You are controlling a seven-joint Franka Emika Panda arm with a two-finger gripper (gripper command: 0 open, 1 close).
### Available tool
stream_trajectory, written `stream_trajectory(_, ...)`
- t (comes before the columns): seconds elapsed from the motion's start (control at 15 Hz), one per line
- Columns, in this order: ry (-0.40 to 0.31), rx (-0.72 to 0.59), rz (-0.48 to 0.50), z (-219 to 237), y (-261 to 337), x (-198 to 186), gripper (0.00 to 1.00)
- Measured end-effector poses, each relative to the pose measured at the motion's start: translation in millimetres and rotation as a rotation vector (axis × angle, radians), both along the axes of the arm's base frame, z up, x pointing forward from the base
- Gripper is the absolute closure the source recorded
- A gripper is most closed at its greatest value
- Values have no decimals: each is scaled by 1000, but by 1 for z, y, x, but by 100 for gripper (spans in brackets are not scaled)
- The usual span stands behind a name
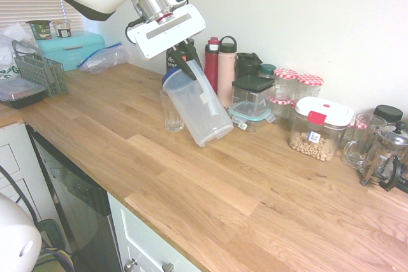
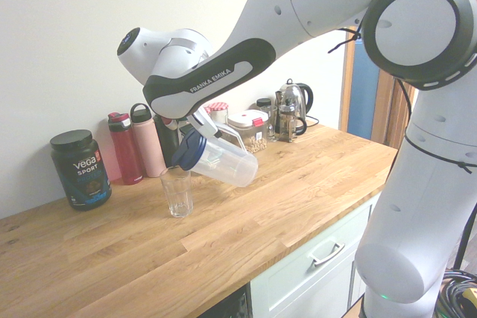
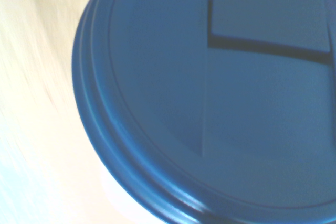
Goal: Pour me some water
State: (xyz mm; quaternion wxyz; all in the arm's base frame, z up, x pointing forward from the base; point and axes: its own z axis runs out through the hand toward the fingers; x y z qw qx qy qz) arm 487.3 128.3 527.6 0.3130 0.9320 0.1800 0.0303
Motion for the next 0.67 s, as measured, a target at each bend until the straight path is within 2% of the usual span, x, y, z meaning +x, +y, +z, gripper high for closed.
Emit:
stream_trajectory(0.2, -55, 140, -101, 41, -19, -18, 100)
stream_trajectory(0.47, -153, 331, -261, 110, -72, -65, 100)
stream_trajectory(0.67, -222, 438, -395, 121, -107, -67, 100)
